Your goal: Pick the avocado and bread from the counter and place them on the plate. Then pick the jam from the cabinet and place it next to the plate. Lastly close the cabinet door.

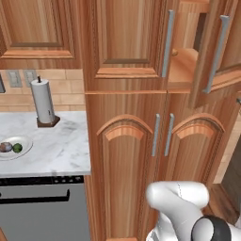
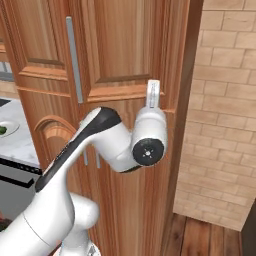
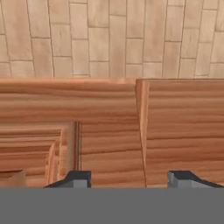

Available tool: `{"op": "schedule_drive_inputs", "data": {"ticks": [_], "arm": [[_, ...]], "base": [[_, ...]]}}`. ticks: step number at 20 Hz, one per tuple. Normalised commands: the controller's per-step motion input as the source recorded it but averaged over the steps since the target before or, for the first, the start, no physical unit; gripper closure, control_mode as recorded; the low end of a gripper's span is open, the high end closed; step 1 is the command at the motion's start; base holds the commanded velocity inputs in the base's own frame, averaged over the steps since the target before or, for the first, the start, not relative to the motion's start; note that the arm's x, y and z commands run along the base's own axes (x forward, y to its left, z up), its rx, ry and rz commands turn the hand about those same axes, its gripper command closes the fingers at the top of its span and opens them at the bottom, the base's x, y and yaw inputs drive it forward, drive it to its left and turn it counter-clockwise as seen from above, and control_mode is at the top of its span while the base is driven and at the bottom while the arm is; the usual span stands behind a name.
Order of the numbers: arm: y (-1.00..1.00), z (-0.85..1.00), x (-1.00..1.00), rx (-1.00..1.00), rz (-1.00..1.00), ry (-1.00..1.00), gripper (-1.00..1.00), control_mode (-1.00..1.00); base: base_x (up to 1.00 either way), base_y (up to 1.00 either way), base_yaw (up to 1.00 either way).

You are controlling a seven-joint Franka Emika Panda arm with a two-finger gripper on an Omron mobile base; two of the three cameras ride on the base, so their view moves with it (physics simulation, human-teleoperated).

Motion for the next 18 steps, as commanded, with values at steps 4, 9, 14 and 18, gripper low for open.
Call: {"op": "schedule_drive_inputs", "data": {"ticks": [4,9,14,18], "arm": [[1.00,0.00,0.99,-0.18,-0.34,-0.01,-1.00,-1.00],[1.00,0.00,1.00,-0.14,-0.39,0.00,-1.00,-1.00],[0.99,-0.01,1.00,-0.11,-0.37,0.00,-1.00,-1.00],[0.91,-0.07,1.00,-0.10,-0.38,0.00,-1.00,-1.00]], "base": [[0.00,0.00,0.00],[0.00,0.00,0.00],[0.00,0.00,0.00],[0.00,0.00,0.00]]}}
